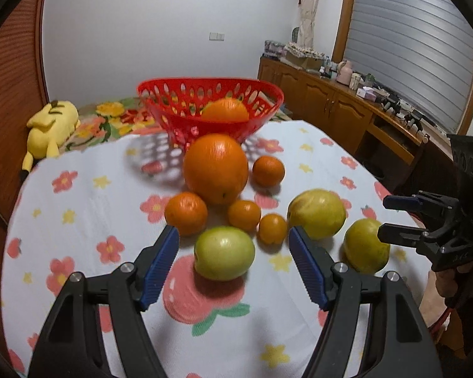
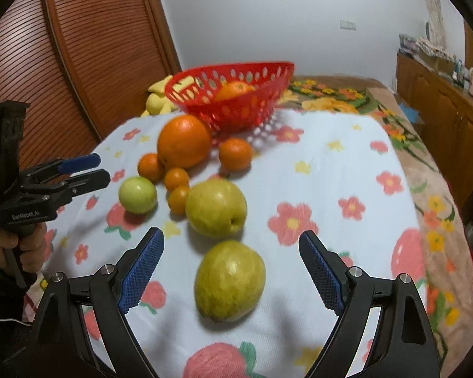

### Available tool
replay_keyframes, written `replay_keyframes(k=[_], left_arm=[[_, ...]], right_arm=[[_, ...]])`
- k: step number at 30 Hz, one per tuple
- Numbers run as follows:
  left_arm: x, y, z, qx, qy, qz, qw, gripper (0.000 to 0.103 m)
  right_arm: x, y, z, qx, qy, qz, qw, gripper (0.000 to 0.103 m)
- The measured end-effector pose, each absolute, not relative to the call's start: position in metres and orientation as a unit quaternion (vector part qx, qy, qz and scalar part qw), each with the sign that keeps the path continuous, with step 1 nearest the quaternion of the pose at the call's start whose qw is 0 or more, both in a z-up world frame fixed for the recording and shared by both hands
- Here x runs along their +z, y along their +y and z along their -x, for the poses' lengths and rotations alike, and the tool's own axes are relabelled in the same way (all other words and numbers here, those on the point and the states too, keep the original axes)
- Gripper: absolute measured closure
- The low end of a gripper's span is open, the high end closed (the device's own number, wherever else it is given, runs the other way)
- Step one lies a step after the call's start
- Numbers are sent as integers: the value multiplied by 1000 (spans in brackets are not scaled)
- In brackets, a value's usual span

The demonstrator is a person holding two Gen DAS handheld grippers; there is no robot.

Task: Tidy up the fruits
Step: 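Withdraw both grippers from the basket back toward the loose fruit, then grasp the large yellow-green pear with the right gripper while the left gripper grasps a green apple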

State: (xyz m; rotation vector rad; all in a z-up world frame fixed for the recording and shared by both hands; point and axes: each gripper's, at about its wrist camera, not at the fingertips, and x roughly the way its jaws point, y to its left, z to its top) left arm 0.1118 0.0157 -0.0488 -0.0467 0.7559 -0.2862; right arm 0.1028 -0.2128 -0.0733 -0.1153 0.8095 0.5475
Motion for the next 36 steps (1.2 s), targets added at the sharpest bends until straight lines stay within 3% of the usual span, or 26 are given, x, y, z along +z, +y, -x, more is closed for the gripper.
replay_keyframes(k=[7,14,27,36], left_arm=[[-66,10,-119,-136,386,19,912,31],[-76,2,-127,-139,405,7,904,38],[-90,2,-142,-120,429,6,896,41],[-96,2,-141,-125,427,2,895,47]], right_arm=[[-97,-218,-105,261,408,43,874,14],[-107,-215,-101,268,414,45,869,16],[-116,-212,-99,275,416,65,864,35],[-124,-211,-97,274,413,63,866,34]])
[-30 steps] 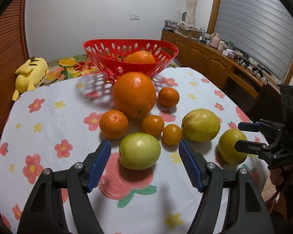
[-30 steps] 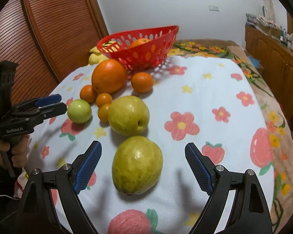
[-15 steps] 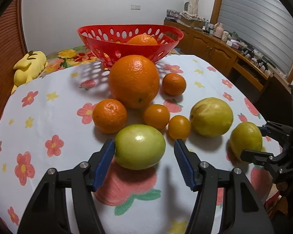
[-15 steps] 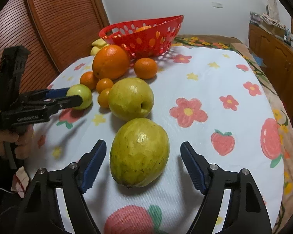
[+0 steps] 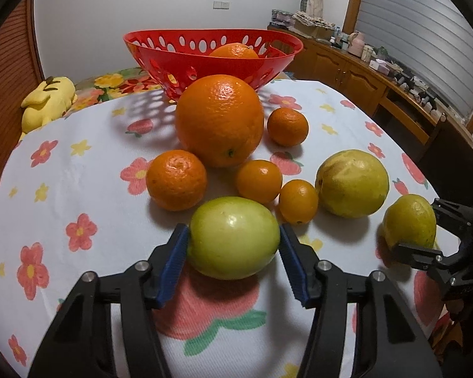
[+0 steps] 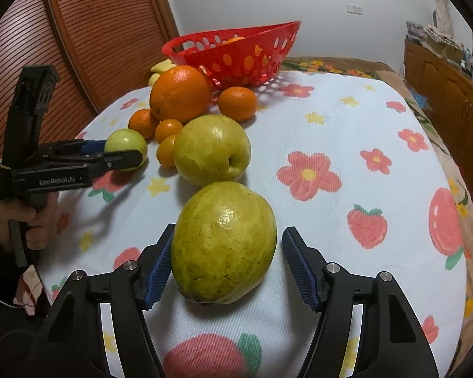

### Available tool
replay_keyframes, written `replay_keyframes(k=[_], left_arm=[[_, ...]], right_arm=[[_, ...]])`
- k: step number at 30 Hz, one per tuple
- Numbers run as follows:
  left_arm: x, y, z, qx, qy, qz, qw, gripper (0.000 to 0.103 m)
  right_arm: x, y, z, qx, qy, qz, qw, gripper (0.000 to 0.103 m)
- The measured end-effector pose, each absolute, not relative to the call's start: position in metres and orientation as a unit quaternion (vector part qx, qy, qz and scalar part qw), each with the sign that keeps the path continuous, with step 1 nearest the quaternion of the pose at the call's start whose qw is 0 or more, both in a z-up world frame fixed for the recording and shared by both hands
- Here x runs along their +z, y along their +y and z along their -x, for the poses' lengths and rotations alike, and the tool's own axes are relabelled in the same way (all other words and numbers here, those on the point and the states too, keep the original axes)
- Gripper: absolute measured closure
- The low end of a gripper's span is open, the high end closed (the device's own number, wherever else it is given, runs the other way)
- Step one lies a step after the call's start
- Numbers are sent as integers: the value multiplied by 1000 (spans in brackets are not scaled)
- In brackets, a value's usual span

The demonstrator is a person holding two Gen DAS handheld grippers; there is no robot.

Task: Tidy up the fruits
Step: 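Grasp the large yellow-green pear with the right gripper while the left gripper grasps a green apple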

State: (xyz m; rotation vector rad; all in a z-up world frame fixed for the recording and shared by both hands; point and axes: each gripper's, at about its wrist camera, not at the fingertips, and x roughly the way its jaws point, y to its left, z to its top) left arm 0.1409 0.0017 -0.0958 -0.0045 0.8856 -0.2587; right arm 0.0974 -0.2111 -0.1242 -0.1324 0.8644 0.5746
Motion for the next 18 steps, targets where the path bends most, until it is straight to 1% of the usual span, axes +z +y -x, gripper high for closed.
replay_keyframes(k=[4,8,18], left_arm=[[-95,3,-137,-129,424,12,896,47],[-89,5,-130,-129,414,20,901,47],[-69,8,-116,-132,386,23,913,47]], right_arm=[[-125,-209,-94,267,406,75,871,35],[-122,-207,-91,269,401,85,872,43],[-120,-201,-87,262,391,117,874,44]])
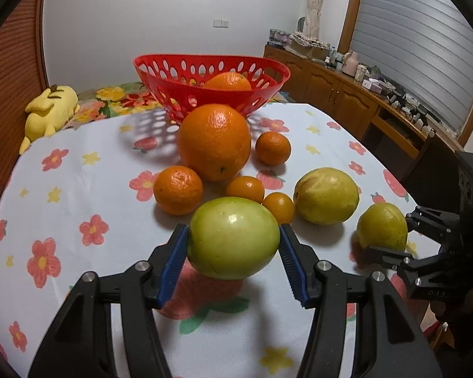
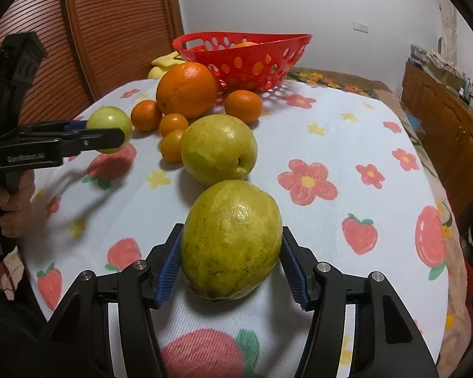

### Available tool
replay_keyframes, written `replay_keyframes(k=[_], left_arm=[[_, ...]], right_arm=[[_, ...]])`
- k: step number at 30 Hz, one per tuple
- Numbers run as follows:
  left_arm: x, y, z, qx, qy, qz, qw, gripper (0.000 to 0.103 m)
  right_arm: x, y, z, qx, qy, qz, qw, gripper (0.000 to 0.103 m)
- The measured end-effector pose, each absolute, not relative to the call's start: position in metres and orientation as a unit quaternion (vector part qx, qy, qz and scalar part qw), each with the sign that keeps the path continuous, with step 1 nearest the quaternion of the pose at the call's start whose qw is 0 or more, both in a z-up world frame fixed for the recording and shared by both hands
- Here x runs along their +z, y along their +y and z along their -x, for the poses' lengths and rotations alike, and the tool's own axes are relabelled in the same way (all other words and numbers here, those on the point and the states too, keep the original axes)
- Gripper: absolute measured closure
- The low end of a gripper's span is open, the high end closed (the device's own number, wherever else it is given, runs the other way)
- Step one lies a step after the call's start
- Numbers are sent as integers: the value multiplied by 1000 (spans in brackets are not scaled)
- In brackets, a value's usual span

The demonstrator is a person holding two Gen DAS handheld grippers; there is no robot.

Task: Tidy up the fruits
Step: 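Grasp the large yellow-green pear with the right gripper while the left gripper grasps a green apple, then carry the pear with the right gripper while the left gripper carries the apple over the basket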

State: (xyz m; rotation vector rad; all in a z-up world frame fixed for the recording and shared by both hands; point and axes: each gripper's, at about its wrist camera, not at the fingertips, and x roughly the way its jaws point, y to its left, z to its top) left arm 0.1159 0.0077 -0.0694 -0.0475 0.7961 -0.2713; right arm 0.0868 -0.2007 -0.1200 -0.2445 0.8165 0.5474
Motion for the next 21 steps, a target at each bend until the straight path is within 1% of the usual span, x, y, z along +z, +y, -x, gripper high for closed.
replay_keyframes(k=[21], left_arm=[[-11,11,-100,-149,322,25,935,47]], right_arm=[[-55,-208,-91,256,333,107,901,44]])
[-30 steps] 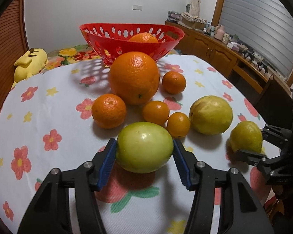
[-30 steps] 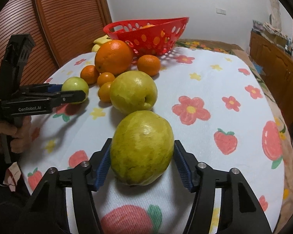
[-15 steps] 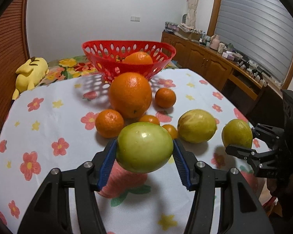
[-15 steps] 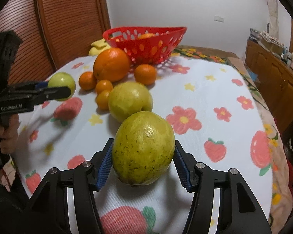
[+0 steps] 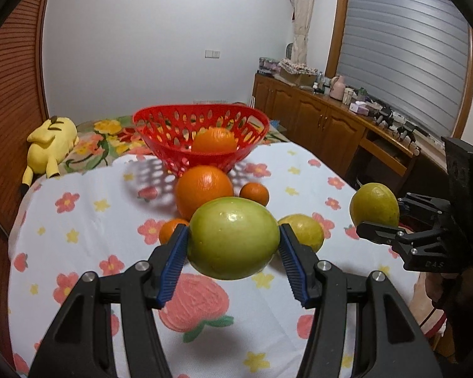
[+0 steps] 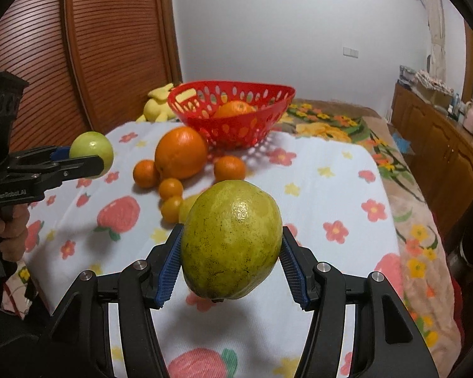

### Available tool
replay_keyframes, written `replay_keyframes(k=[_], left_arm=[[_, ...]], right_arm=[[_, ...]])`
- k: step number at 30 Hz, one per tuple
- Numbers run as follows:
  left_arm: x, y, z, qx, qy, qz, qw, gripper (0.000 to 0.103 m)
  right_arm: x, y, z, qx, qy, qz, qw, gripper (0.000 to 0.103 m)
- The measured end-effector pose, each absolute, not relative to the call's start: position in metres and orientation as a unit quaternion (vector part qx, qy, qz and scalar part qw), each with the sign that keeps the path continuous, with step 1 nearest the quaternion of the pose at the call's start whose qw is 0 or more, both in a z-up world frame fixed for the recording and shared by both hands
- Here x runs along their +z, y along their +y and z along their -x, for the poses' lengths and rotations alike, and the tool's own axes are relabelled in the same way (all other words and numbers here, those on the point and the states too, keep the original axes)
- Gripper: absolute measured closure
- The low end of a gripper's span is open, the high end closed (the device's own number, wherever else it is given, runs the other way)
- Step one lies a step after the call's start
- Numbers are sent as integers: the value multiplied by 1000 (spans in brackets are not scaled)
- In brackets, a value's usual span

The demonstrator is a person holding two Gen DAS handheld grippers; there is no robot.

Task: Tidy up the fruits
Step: 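Carry the pear with the right gripper while the left gripper carries the apple over the basket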

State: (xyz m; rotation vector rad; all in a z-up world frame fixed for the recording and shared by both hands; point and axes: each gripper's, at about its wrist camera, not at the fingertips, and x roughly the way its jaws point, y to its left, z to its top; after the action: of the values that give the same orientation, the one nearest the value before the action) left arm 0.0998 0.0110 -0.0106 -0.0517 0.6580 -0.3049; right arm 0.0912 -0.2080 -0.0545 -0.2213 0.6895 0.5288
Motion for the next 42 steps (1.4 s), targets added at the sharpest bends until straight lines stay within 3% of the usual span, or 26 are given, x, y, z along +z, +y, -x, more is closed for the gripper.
replay_keyframes(k=[12,42], left_arm=[[6,14,-106,-158,299,25,941,47],[-4,29,-225,-137,336,17,932,47]], right_arm=[[-29,-198,-98,259,313,120,906,44],[-14,-155,-215,290,322,154,888,44]])
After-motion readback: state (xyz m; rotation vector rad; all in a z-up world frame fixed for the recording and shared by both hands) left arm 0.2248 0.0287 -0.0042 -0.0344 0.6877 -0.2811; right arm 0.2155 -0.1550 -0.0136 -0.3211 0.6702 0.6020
